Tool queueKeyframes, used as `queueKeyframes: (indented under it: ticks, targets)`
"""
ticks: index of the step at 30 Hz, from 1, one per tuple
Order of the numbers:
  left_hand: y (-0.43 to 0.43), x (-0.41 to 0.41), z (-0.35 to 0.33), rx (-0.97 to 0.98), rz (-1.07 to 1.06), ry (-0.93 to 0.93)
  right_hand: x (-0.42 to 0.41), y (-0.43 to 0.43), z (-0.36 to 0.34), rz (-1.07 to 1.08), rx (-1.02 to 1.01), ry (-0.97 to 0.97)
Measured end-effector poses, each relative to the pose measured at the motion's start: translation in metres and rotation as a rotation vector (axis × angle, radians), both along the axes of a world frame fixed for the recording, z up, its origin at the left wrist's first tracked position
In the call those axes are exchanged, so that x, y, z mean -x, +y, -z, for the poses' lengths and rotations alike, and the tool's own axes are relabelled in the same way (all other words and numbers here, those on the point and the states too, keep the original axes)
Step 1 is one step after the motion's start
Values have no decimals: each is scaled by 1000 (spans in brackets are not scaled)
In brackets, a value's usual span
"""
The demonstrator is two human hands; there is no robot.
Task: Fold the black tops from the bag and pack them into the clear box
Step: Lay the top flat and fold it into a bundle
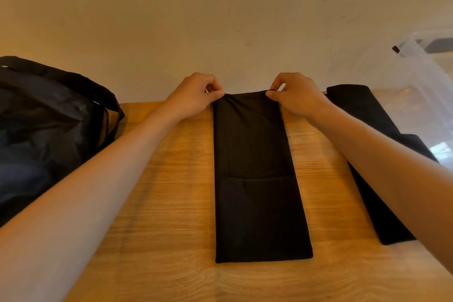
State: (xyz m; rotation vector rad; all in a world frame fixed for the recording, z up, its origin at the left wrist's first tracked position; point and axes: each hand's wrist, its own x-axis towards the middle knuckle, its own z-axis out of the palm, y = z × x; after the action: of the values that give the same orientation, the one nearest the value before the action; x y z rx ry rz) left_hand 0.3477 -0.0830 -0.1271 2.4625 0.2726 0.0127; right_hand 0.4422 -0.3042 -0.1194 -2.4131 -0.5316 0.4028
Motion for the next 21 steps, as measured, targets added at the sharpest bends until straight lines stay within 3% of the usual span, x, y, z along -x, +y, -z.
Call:
queueKeyframes:
  ticks: [5,9,16,21]
  targets:
    - [-12,10,-4,-109,-126,-47,4,0,-9,-26,156,-41]
    - [-26,16,-6,-151,-191,80,1,1,-8,-15,253,-7]
    - [-29,14,-9,163,-325,93,2,1,-1,62,138,-6]
    - [-27,16,-17,312,-289,58,3,-3,-1,65,146,-64]
